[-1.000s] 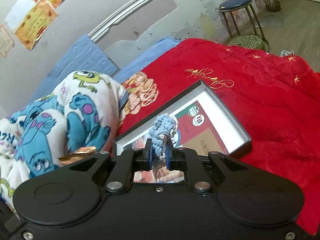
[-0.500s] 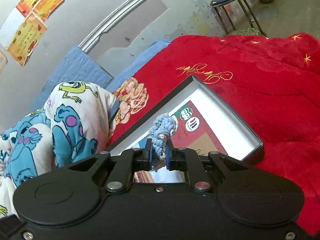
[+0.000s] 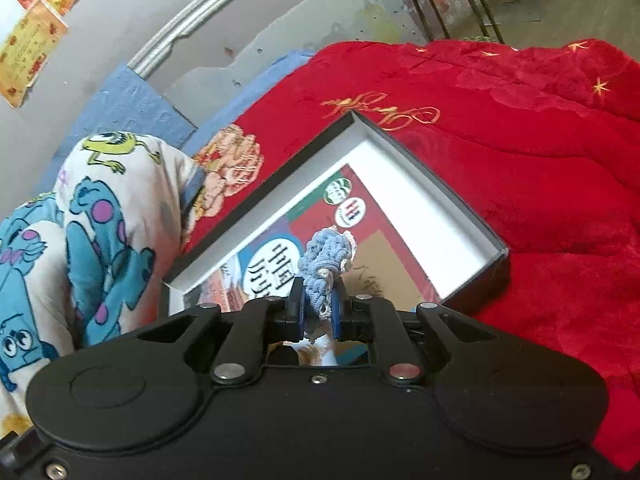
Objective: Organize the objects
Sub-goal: 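Carry the scrunchie with the right tool while the left tool carries the packet into the box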
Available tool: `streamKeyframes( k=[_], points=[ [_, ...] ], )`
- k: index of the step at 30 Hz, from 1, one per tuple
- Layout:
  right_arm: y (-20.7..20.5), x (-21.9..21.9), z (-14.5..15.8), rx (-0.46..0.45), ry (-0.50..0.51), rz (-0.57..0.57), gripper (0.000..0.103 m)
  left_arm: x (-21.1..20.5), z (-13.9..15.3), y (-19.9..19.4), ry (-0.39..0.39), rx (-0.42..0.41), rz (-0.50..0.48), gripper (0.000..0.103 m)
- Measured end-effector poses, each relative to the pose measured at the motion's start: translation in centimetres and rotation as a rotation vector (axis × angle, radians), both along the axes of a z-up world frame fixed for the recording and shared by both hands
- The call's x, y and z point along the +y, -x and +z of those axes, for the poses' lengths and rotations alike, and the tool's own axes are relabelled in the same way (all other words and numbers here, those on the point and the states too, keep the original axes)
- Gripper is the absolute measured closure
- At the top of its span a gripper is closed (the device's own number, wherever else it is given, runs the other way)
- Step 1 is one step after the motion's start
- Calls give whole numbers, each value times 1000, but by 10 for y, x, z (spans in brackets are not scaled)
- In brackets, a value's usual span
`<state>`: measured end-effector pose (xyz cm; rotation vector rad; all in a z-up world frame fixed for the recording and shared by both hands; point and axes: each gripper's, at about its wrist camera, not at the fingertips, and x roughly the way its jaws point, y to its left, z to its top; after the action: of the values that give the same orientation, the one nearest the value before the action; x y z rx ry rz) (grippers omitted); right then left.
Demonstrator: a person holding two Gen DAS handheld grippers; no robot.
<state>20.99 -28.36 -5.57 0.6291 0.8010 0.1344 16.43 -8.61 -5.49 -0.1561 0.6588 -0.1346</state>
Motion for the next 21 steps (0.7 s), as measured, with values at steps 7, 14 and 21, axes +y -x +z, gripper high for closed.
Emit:
streamKeyframes(
  k=[7, 14, 21],
  points=[
    [1, -5, 0, 32, -29, -19, 90, -3, 1, -1, -21, 5, -1, 81],
    [0, -1, 0, 77, 35, -22, 90, -3, 0, -1, -37, 7, -10, 81],
    [2, 7, 6, 88, 127, 6, 90, 1, -3, -4, -24, 15, -19, 81]
  ],
)
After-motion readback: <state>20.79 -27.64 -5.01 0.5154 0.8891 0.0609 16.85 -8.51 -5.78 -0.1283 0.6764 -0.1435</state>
